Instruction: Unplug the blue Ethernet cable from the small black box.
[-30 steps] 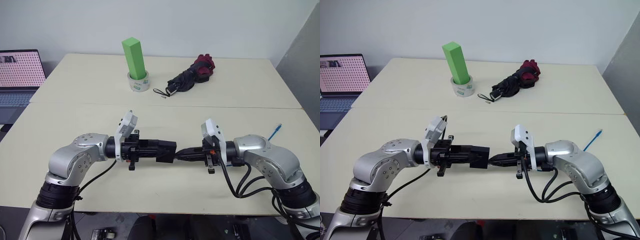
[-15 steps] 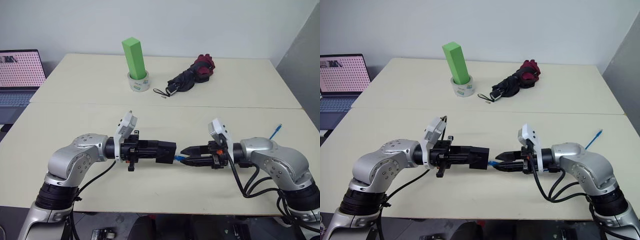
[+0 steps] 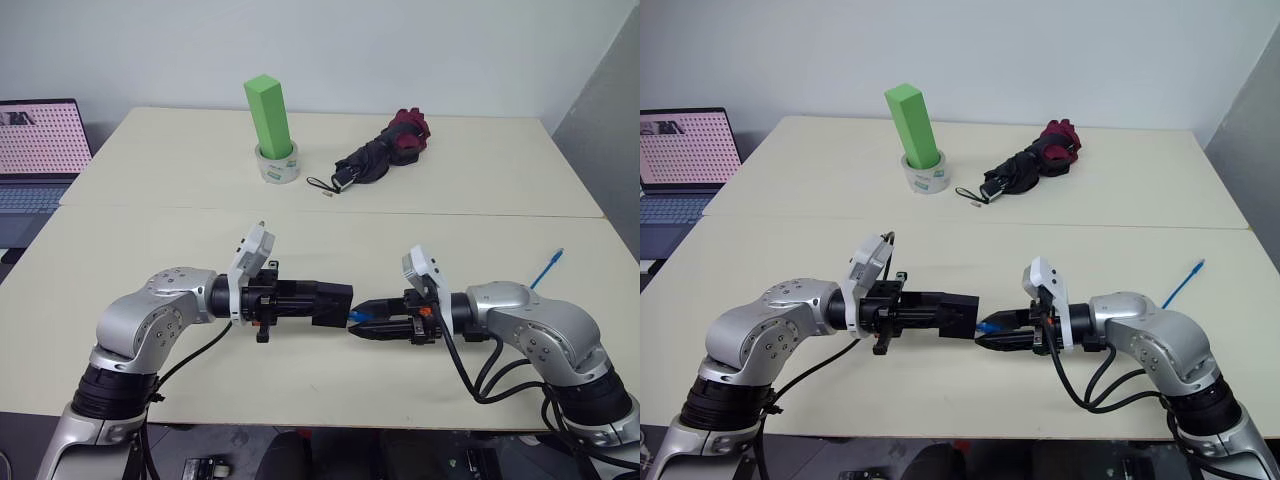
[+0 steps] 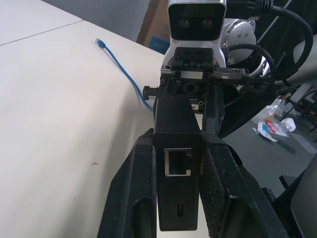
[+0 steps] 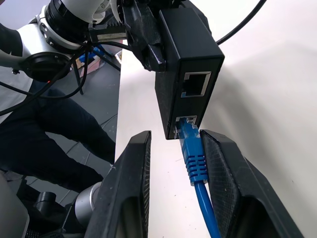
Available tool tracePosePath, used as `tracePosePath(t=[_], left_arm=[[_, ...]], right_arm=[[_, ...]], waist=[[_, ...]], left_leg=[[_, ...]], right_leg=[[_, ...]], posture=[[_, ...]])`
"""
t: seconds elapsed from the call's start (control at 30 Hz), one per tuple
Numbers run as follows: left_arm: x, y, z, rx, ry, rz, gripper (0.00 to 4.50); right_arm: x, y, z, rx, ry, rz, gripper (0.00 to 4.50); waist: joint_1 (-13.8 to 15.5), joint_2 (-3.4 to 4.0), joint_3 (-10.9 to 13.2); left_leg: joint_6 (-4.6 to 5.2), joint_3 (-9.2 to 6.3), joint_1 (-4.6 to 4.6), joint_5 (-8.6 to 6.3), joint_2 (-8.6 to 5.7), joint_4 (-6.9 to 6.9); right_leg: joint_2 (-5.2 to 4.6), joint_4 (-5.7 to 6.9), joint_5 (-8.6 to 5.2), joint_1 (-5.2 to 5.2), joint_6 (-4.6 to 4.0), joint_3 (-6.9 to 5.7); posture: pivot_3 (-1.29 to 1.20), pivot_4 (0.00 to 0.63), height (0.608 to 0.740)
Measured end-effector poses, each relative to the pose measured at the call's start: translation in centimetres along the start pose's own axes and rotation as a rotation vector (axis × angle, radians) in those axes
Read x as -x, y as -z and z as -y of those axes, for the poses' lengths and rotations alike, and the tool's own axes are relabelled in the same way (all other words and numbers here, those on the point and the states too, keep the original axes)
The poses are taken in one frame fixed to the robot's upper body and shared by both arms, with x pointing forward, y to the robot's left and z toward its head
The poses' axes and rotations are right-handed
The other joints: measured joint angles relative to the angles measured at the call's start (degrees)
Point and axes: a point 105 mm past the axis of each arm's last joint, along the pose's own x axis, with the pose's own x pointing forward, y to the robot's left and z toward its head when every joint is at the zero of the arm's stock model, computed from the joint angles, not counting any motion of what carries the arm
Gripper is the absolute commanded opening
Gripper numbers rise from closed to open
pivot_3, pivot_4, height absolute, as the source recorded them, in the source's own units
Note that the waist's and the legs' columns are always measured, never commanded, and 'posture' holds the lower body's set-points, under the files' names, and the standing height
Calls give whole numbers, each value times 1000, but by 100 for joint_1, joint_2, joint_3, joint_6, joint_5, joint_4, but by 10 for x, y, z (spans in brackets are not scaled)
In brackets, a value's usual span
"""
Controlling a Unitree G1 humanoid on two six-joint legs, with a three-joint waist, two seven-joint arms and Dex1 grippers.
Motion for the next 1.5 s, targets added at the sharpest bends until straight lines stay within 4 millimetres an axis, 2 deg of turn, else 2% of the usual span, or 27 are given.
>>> tracePosePath(t=[0.13, 0.17, 0.57, 0.8, 1.1, 1.37, 1.4, 1.5], left_arm=[[0, 0, 1, -4, 4, 0, 776], [0, 0, 1, -4, 4, 0, 776], [1, 4, 8, -38, 26, -22, 775], [1, 27, 11, -141, 37, -125, 775], [2, 29, 7, -179, -1, -119, 775], [1, 32, 4, -134, -21, -118, 775], [1, 32, 3, -131, -22, -117, 775], [1, 31, 0, -120, -36, -117, 774]], right_arm=[[0, 1, 2, -7, 7, -7, 123], [0, 1, 2, -8, 6, -7, 7], [-1, 2, -2, -7, -47, -46, 8], [7, 14, -1, 6, -65, -119, 8], [8, 14, 3, 66, -56, -108, 8], [3, 17, 4, 93, -3, -114, 8], [2, 17, 4, 99, 0, -117, 709], [1, 18, 5, 141, 12, -131, 1362]], waist=[[0, 0, 0], [0, 0, 0], [0, 0, 0], [2, 2, 1], [2, 1, 2], [2, 1, 2], [2, 1, 2], [2, 1, 2]], left_leg=[[0, 0, 0, 0, 0, 0], [0, 0, 0, 0, 0, 0], [0, 0, 0, 0, 0, -1], [17, 0, 0, -10, 0, -1], [19, 0, 0, -11, 0, -1], [18, 0, 0, -10, 0, -1], [18, -1, 0, -10, 0, -1], [18, -1, 0, -10, 0, -1]], right_leg=[[0, 0, 0, 0, 0, 0], [0, 0, 0, 0, 0, 0], [0, -2, 0, 0, 0, 0], [0, -3, 0, 0, 0, 1], [0, -3, 0, 1, 0, 1], [0, -2, 0, 0, 0, 0], [0, -3, 0, 0, 0, -1], [0, -2, 0, 0, 0, -1]], posture=[[0, 150, 740], [0, 150, 740], [0, 150, 740], [0, 150, 740], [0, 150, 740], [0, 150, 740], [0, 150, 740], [0, 150, 740]])
